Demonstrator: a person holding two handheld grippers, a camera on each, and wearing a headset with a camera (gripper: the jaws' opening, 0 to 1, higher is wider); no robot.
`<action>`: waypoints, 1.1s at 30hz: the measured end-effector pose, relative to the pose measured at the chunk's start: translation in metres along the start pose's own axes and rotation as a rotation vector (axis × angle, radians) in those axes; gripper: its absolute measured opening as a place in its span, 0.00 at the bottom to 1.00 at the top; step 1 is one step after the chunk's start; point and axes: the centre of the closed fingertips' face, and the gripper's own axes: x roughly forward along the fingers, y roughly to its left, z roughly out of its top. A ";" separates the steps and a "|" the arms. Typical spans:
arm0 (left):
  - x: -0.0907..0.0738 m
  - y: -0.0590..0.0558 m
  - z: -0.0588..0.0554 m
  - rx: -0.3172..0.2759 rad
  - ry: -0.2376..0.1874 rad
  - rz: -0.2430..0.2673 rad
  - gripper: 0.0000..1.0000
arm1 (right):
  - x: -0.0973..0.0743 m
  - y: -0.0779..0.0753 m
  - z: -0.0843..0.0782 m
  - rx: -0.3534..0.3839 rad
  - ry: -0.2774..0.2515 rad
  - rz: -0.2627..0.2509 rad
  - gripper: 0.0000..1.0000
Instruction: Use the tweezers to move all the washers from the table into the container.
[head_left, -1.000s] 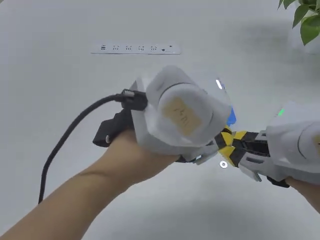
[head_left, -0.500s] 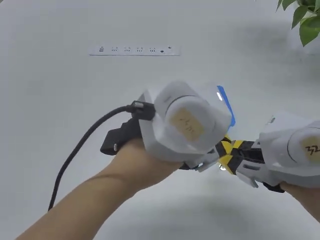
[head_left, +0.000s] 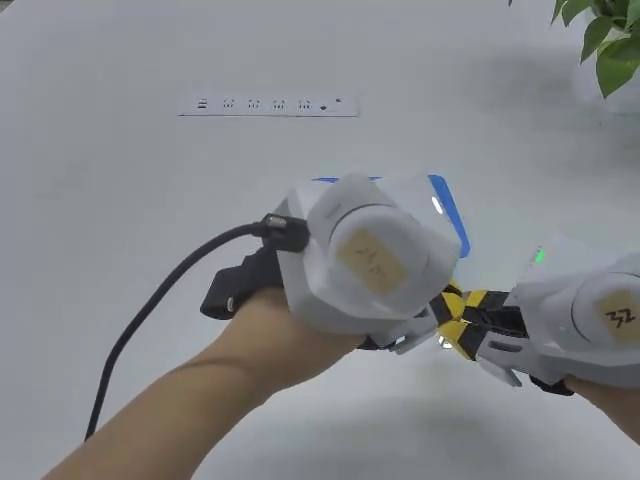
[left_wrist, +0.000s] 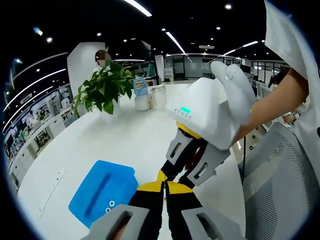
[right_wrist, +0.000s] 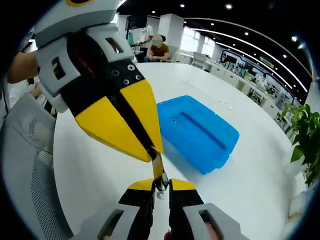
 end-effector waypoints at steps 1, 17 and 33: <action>0.000 0.000 0.000 0.001 0.001 -0.001 0.00 | 0.001 0.001 -0.002 -0.012 0.000 0.004 0.06; -0.001 -0.002 0.010 0.033 0.007 -0.016 0.00 | -0.010 -0.003 0.001 -0.057 0.014 -0.006 0.04; -0.029 0.042 0.053 0.134 -0.032 0.075 0.00 | -0.022 -0.039 0.067 -0.106 -0.087 -0.062 0.04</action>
